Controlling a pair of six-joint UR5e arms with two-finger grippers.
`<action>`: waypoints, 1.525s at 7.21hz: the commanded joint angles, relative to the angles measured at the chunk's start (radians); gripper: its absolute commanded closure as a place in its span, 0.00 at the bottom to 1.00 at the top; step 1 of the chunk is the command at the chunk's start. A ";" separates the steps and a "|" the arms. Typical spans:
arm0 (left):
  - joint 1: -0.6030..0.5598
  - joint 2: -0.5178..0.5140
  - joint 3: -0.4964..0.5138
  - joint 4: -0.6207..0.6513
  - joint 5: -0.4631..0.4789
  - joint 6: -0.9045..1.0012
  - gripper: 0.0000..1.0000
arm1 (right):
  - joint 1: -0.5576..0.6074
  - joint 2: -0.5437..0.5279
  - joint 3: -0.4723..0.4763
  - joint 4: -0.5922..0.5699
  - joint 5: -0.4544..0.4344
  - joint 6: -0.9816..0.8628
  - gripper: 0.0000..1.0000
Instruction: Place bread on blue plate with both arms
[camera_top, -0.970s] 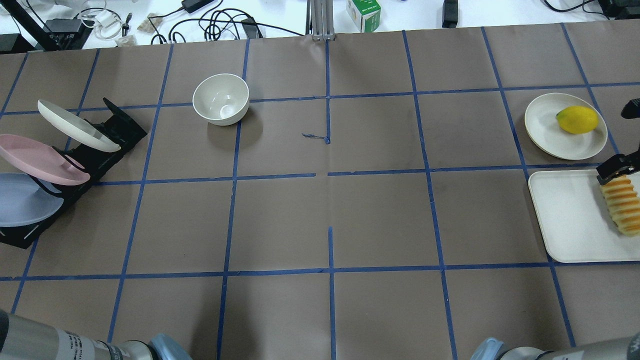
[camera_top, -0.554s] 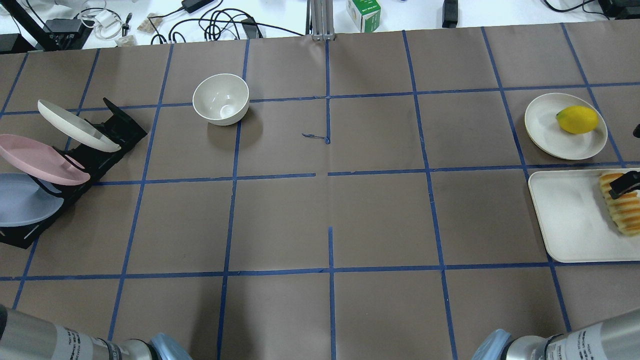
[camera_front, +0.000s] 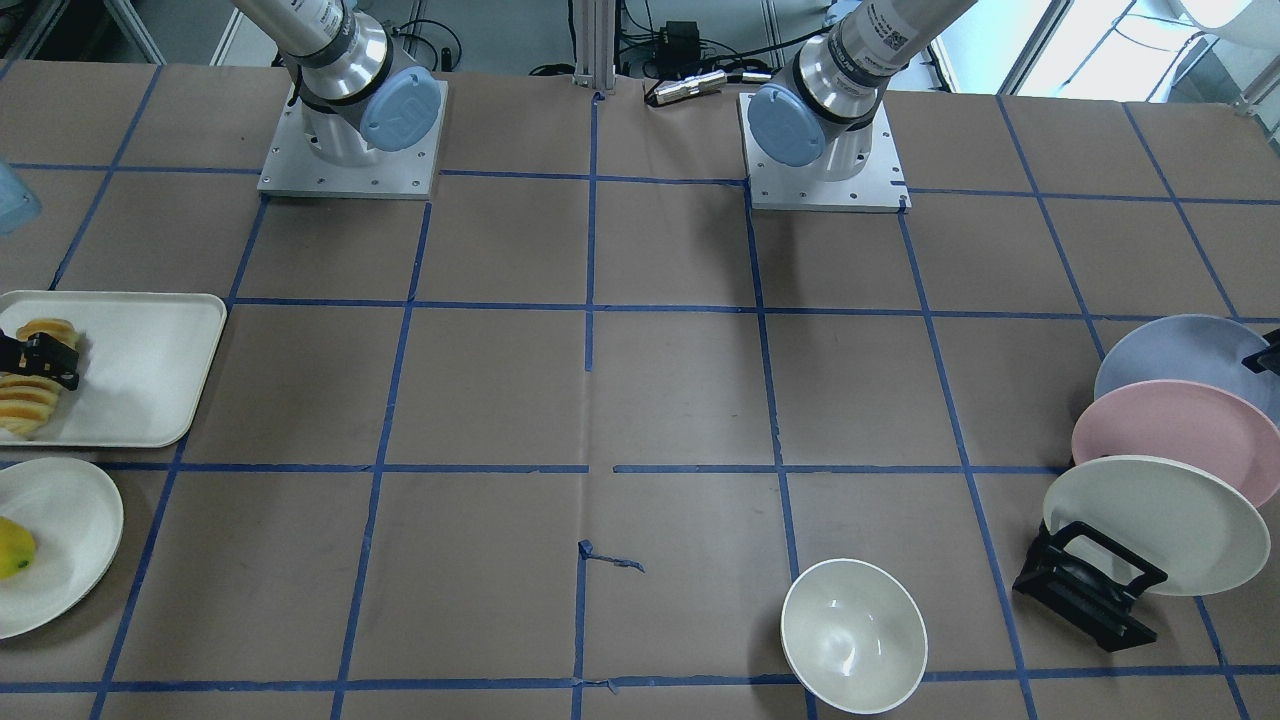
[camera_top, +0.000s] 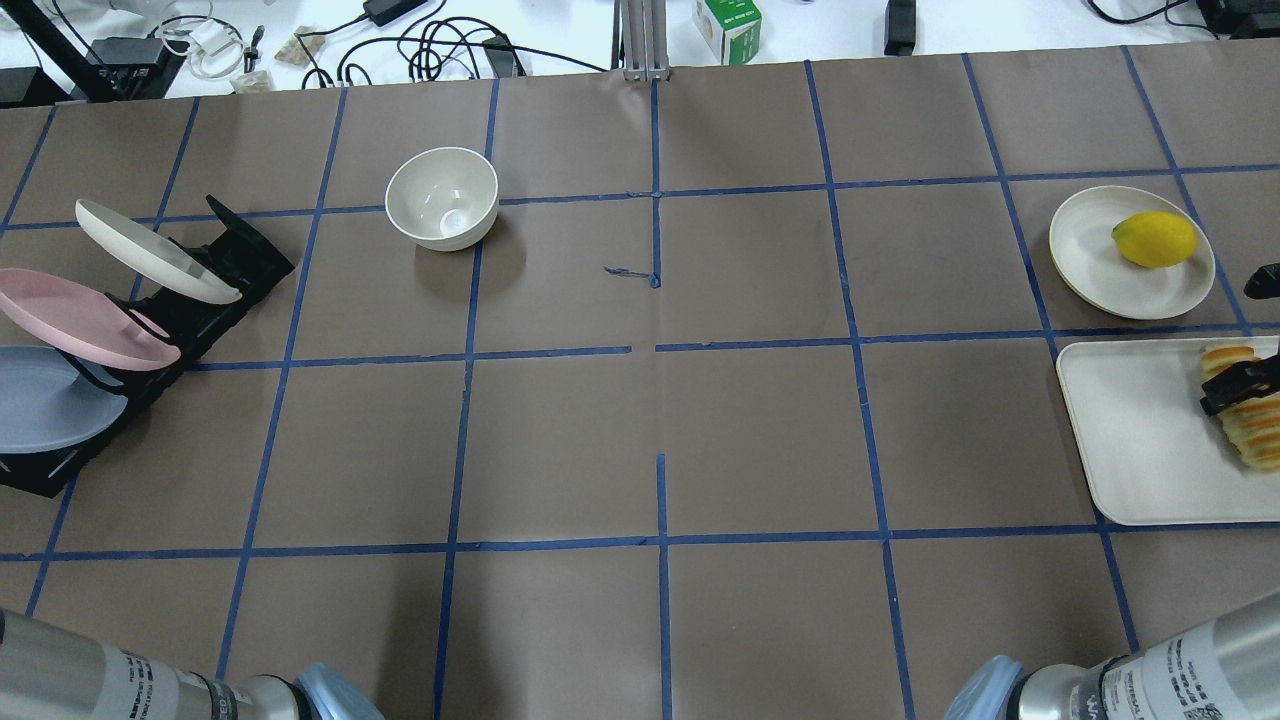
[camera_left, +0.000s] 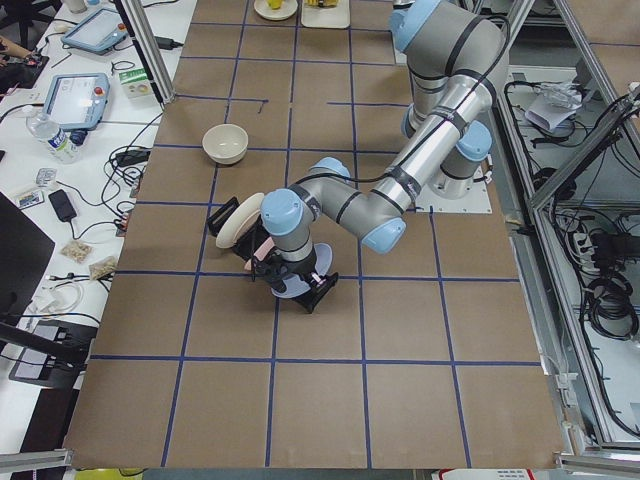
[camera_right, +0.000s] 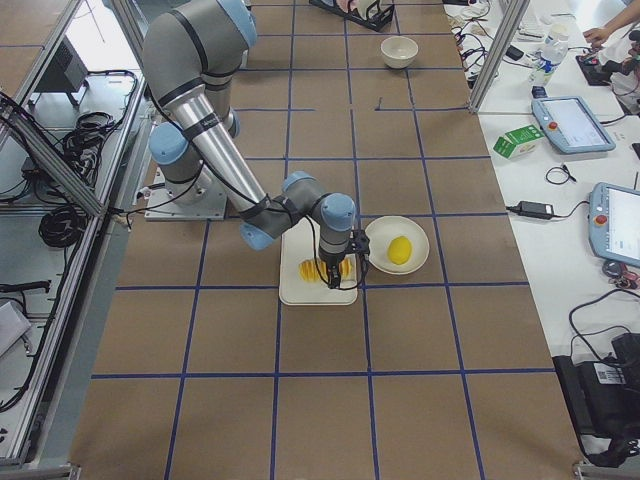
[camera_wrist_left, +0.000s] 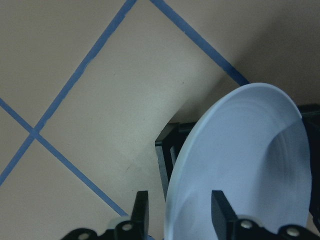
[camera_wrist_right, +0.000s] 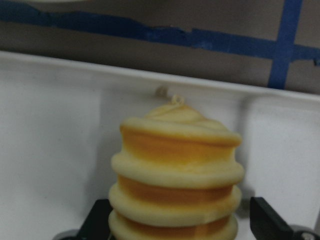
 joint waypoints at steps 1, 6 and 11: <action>0.001 0.000 0.002 -0.001 -0.003 0.000 0.75 | 0.000 0.018 -0.003 0.011 -0.029 0.004 0.99; 0.001 0.013 0.002 -0.021 0.001 0.002 1.00 | 0.038 -0.169 -0.005 0.160 -0.046 0.007 1.00; 0.012 0.042 0.023 -0.077 0.062 0.006 1.00 | 0.145 -0.329 -0.049 0.405 -0.015 0.180 1.00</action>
